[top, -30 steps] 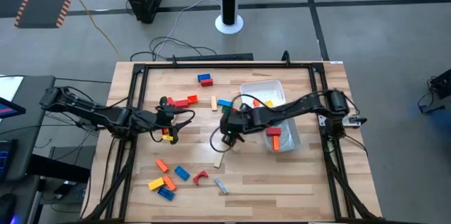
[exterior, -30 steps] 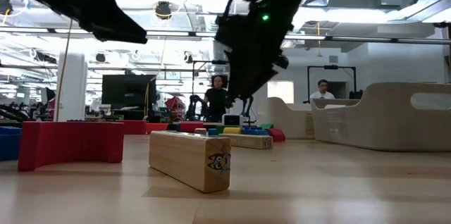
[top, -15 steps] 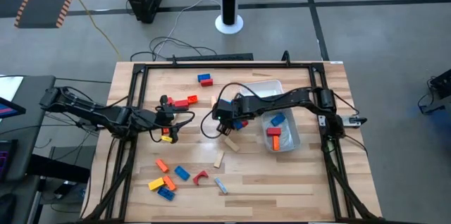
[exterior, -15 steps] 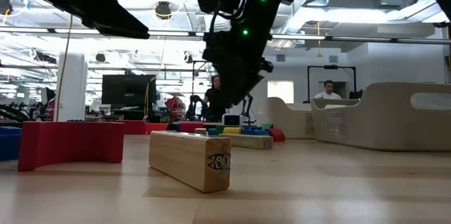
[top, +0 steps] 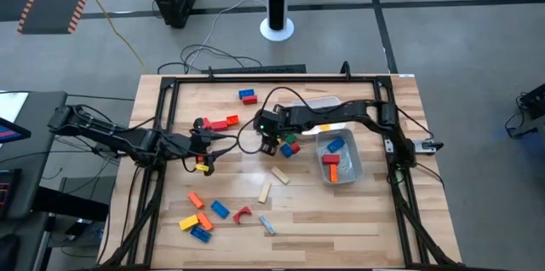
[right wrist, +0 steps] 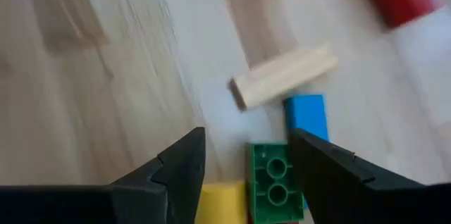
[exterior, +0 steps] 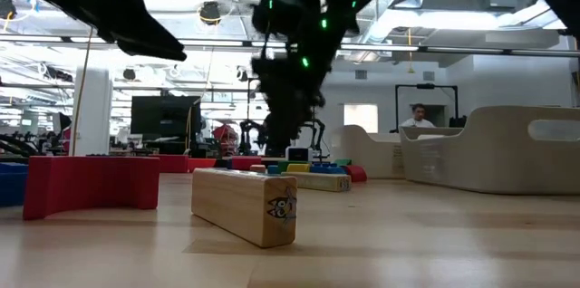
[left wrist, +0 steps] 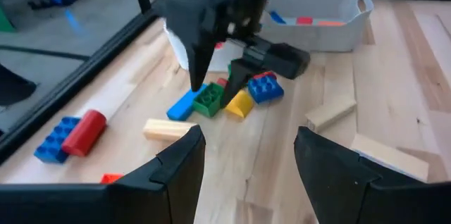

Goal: Sort blocks by size
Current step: Put the small green game piece into the white bin

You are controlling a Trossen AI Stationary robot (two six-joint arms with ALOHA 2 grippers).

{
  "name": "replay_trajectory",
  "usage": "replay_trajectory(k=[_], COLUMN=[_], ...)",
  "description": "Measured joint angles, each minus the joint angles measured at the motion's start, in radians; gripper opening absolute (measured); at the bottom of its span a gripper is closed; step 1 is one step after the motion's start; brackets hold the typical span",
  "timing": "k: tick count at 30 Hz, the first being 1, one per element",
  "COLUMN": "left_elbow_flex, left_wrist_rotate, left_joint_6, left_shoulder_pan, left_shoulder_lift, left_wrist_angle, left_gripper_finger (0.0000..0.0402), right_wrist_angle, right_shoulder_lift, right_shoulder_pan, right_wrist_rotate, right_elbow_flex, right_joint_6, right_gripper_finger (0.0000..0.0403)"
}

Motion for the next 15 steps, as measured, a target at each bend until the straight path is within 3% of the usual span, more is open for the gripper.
replay_trajectory(k=[10,15], left_elbow_flex=[0.000,0.000], left_wrist_rotate=[0.023,0.023], left_joint_6=[-0.041,-0.042], left_shoulder_pan=[0.000,0.000], left_shoulder_lift=[0.000,0.000], left_wrist_angle=[-0.055,-0.057], left_gripper_finger=[0.0208,0.0208], right_wrist_angle=[-0.017,-0.009], right_shoulder_lift=[0.014,0.030], right_shoulder_pan=[-0.067,-0.084], right_wrist_rotate=[-0.032,-0.032], right_elbow_flex=[-0.002,0.000], right_joint_6=[-0.066,-0.067], right_gripper_finger=[0.0323,0.0336])
